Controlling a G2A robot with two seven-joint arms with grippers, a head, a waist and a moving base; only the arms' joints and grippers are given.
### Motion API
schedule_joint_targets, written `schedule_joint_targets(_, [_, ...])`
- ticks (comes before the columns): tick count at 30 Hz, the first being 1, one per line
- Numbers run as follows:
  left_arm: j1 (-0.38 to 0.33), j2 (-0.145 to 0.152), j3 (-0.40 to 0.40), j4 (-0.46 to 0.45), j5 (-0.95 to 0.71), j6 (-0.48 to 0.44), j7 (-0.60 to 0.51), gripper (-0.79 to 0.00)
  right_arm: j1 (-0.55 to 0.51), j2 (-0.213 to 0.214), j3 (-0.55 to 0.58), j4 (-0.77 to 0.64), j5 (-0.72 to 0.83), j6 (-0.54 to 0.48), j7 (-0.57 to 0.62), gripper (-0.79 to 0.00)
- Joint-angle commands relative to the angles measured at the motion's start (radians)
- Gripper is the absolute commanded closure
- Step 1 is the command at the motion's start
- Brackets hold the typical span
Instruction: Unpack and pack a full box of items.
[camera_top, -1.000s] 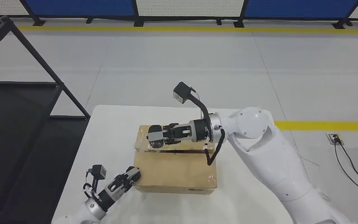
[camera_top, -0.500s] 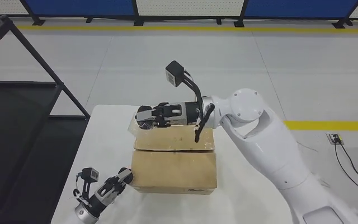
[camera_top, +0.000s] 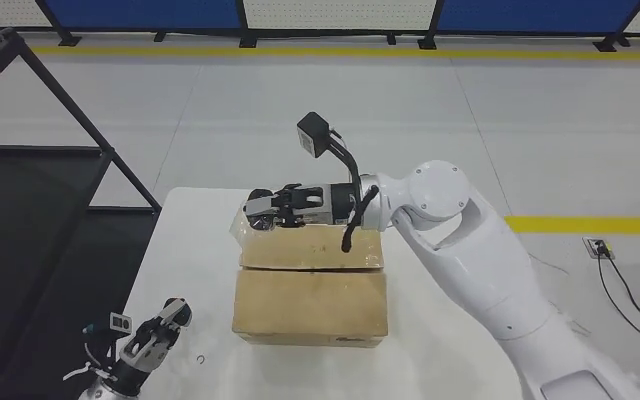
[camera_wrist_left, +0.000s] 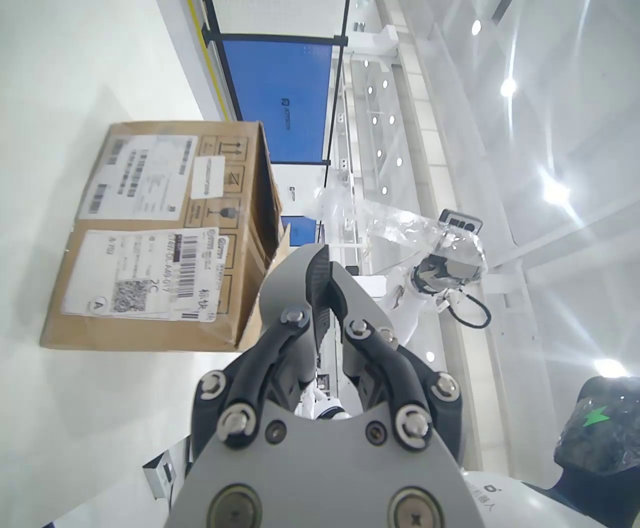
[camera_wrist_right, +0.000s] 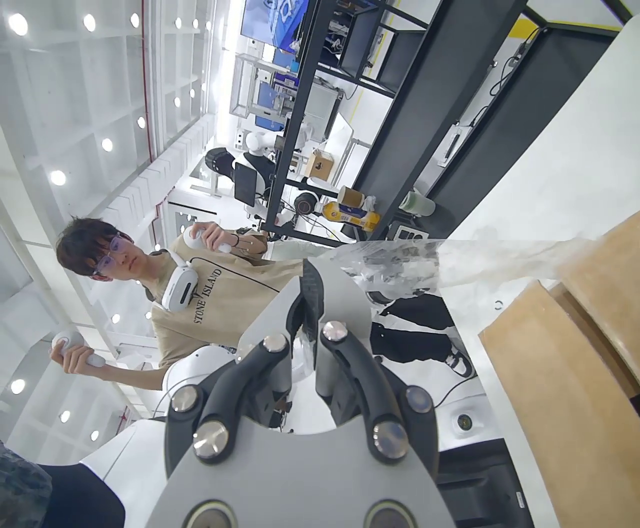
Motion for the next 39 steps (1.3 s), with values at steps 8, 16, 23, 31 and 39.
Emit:
schedule_joint_targets(8, [-0.022,0.0,-0.014,0.069,-0.019,0.017,0.017,0.0,0.037,-0.044,-0.076,0.059,0.074,-0.012,-0.01,0.0])
schedule_joint_targets(16, [-0.036,-0.002,-0.001,0.106,-0.021,0.016,0.017,0.0,0.084,-0.091,-0.137,0.116,0.103,-0.057,-0.048,0.0])
schedule_joint_targets(23, [-0.034,-0.003,-0.003,0.116,-0.032,0.008,0.004,0.0,0.095,-0.119,-0.15,0.15,0.125,-0.119,-0.062,0.0])
schedule_joint_targets(31, [-0.027,-0.002,-0.019,0.122,-0.042,0.004,-0.009,0.0,0.111,-0.143,-0.177,0.2,0.112,-0.09,-0.032,0.0])
schedule_joint_targets(39, [-0.026,-0.001,-0.029,0.119,-0.064,0.037,-0.024,-0.785,0.097,-0.153,-0.177,0.228,0.085,-0.06,-0.024,0.0])
